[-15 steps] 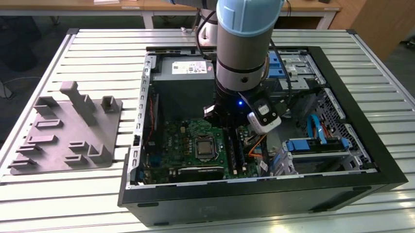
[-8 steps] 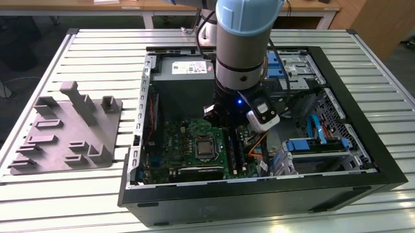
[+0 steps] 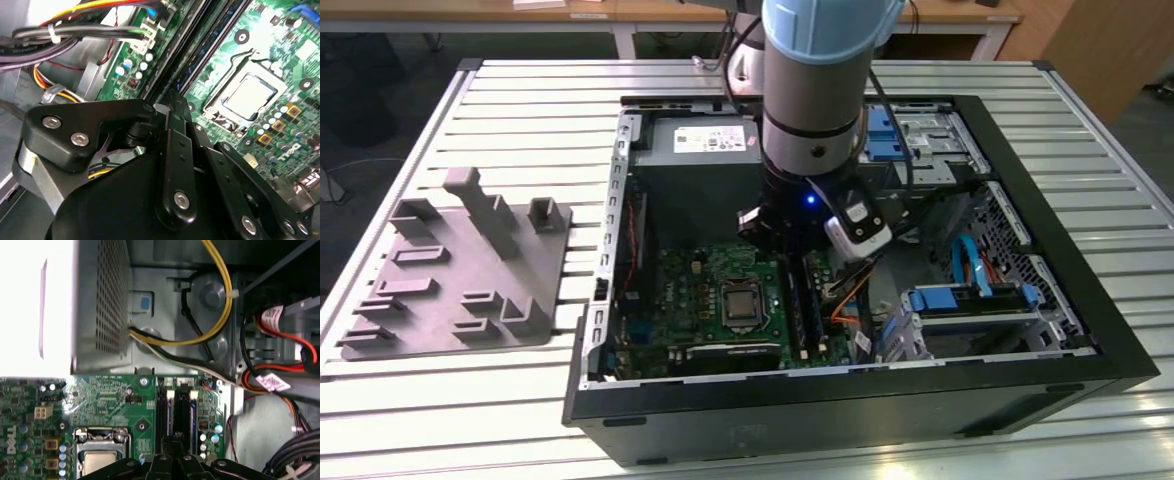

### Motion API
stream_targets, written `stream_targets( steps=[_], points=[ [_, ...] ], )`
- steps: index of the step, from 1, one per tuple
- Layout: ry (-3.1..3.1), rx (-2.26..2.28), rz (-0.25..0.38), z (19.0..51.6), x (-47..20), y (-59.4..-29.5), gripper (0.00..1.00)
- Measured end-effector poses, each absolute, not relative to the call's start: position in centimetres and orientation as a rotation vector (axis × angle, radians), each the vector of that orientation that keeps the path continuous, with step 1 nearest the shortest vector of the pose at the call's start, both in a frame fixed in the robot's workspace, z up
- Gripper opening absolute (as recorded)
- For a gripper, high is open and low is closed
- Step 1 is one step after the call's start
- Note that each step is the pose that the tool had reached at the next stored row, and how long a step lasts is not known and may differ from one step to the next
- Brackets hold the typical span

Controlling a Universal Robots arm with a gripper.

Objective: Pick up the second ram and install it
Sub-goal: 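Press down the second ram until it locks into place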

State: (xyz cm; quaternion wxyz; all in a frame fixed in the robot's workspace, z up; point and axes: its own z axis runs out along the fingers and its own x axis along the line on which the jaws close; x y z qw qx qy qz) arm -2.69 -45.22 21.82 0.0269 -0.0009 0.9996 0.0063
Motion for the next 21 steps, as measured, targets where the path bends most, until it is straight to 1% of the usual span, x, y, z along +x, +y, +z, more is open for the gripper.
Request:
stream_targets(
  steps=[12, 21],
  points=[
    [3.086, -0.003, 0.019, 22.9, -2.7, -45.1, 0.1],
    [3.086, -0.003, 0.019, 22.9, -2.7, -46.2, 0.1]
  ],
)
